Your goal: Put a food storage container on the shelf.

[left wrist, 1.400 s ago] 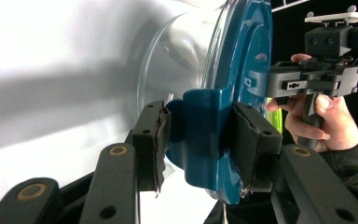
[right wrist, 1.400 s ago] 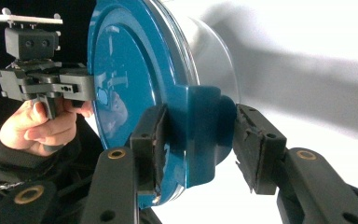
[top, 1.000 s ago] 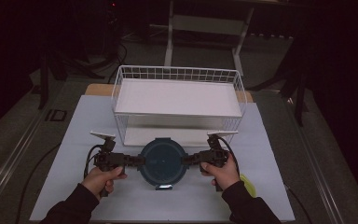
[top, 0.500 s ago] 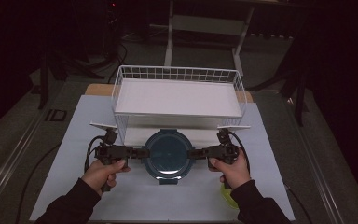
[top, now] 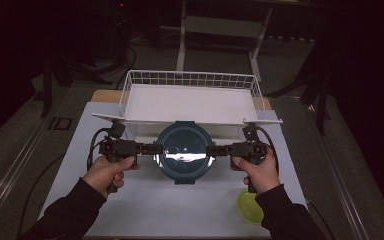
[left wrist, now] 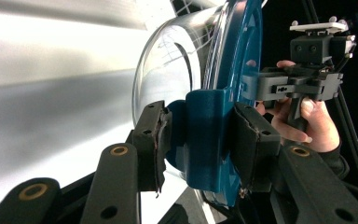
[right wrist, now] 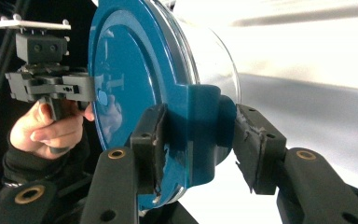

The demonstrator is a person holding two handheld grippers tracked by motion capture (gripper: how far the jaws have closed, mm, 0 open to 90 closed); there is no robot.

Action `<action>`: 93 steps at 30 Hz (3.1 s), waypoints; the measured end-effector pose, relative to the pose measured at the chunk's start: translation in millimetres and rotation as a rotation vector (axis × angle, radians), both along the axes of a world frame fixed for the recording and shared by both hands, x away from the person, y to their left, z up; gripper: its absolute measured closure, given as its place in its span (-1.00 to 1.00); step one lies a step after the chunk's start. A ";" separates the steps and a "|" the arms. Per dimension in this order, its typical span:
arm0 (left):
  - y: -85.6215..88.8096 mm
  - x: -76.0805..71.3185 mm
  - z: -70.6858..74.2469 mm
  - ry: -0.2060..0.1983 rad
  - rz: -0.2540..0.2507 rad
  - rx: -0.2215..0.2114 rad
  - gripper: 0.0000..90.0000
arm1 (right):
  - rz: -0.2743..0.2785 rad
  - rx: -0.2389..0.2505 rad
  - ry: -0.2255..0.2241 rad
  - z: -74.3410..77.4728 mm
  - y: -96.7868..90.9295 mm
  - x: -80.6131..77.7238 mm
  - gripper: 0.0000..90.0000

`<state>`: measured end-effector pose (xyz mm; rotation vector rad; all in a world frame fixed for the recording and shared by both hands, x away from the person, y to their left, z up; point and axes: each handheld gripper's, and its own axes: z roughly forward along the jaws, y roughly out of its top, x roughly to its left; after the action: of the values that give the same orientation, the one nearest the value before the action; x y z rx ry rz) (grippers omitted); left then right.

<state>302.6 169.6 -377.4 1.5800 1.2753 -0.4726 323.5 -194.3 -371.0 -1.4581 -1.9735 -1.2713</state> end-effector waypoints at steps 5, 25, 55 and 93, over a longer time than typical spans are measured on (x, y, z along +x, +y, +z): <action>-2.3 11.2 13.9 -0.019 0.000 -0.013 0.27 | -0.011 0.005 -0.026 15.5 -2.1 9.1 0.22; -16.2 74.7 48.1 -0.062 0.004 -0.022 0.27 | -0.087 0.025 -0.046 51.1 -16.5 56.6 0.22; -14.2 125.9 33.3 0.019 0.054 -0.103 0.14 | -0.189 -0.011 0.003 57.6 -12.5 105.5 0.12; -2.0 46.4 58.4 -0.371 0.052 0.125 -0.30 | -0.073 -0.094 -0.273 77.1 4.5 34.6 0.11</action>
<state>349.0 167.6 -319.1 1.6419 1.0720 -0.0603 358.1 -189.8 -294.0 -1.4781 -2.1982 -1.4956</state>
